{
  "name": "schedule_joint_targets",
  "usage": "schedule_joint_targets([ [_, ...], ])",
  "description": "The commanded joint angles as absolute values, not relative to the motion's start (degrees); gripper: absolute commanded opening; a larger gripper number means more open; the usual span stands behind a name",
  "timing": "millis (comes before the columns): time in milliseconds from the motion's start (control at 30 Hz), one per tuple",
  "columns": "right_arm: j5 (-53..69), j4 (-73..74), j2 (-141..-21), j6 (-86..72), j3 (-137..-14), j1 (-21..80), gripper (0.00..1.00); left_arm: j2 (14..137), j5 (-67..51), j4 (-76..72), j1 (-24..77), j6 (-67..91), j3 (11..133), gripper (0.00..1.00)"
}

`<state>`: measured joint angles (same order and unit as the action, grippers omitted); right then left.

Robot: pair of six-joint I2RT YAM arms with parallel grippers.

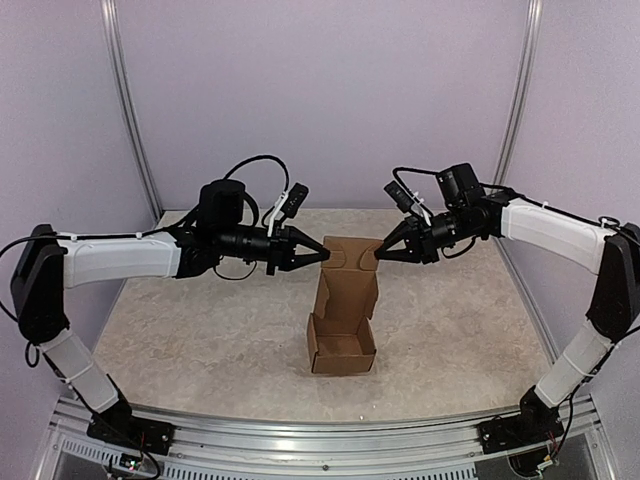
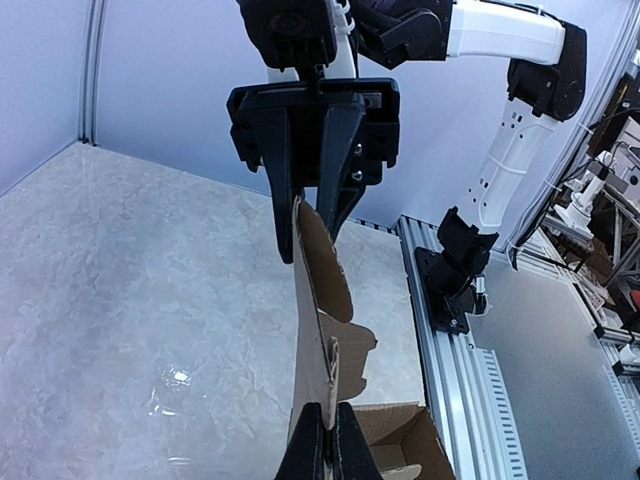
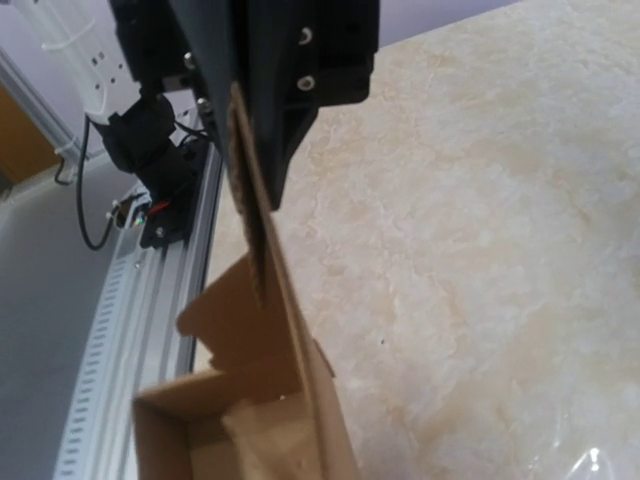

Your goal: Fold the paper box

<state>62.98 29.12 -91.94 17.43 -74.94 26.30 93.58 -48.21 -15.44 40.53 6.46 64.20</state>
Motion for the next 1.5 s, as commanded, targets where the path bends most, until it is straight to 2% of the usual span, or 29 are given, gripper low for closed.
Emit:
schedule_joint_targets([
  [0,63.06,20.17,-89.71,12.95,-73.41,28.81,0.04,96.24,-51.99,-17.38,41.92,8.39,66.33,0.00],
  [33,62.43,20.07,-89.63,12.98,-73.45,28.88,0.00,96.52,-51.83,-17.40,41.92,8.50,66.40,0.00],
  [300,58.33,19.19,-87.34,12.86,-71.61,28.94,0.00,96.33,-45.61,-15.63,41.56,8.06,66.31,0.02],
  [400,59.96,20.70,-87.80,15.09,-71.89,29.05,0.00,96.86,-48.25,-16.27,41.46,8.10,66.35,0.00],
  [700,60.39,29.58,-90.74,22.94,-76.18,31.32,0.10,98.87,-53.39,-15.36,41.36,7.82,67.71,0.00],
  [933,60.13,34.07,-91.89,25.92,-77.51,31.29,0.05,97.96,-53.02,-14.11,40.44,7.25,67.15,0.00],
  [1067,59.70,38.90,-92.64,29.20,-78.99,31.34,0.12,97.66,-52.85,-13.86,40.17,6.99,67.05,0.00],
  [1233,57.16,43.28,-93.60,33.21,-80.26,31.32,0.08,97.30,-52.94,-13.74,39.84,6.77,66.97,0.00],
  [1367,57.24,47.23,-94.32,36.45,-81.26,31.64,0.09,97.46,-53.19,-13.71,39.73,6.86,66.86,0.00],
  [1400,57.03,47.73,-94.39,36.78,-81.30,31.71,0.08,97.53,-53.33,-13.63,39.73,6.86,66.87,0.00],
  [1467,56.27,47.77,-94.28,37.06,-81.15,31.81,0.00,97.72,-53.40,-13.54,39.65,6.86,66.88,0.00],
])
